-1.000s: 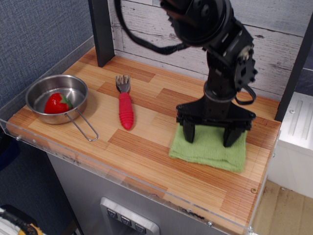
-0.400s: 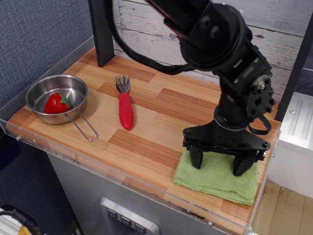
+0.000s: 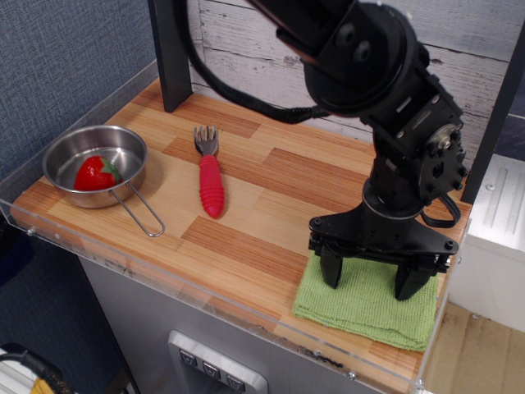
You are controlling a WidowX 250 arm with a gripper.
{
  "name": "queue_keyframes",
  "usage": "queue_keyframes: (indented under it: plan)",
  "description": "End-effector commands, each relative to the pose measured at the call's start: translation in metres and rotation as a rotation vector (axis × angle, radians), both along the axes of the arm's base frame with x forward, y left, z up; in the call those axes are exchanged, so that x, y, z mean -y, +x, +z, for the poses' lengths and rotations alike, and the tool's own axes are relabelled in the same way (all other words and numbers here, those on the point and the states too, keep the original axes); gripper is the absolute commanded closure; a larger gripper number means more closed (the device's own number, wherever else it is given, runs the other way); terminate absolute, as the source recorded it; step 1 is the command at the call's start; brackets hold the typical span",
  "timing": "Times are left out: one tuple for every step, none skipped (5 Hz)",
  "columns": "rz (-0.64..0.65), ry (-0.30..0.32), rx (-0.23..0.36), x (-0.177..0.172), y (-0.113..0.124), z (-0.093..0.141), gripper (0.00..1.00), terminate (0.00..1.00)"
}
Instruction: Put the napkin to the right of the fork.
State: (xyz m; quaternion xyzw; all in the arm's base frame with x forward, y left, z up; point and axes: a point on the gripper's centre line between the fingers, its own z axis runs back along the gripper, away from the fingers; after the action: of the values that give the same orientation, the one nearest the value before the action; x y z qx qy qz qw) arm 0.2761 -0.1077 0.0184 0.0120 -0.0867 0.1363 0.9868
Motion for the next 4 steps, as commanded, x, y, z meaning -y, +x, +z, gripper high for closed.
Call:
queue_keyframes:
  plan:
    - [0.035,-0.053,0.090,-0.012,0.015,0.045,0.00,0.00]
    - [0.066,-0.042,0.117,-0.014,0.015,0.066,0.00,0.00]
    - [0.096,-0.054,0.164,-0.015,0.012,0.089,0.00,0.00]
    - [0.119,-0.039,0.179,-0.015,0.007,0.109,0.00,0.00]
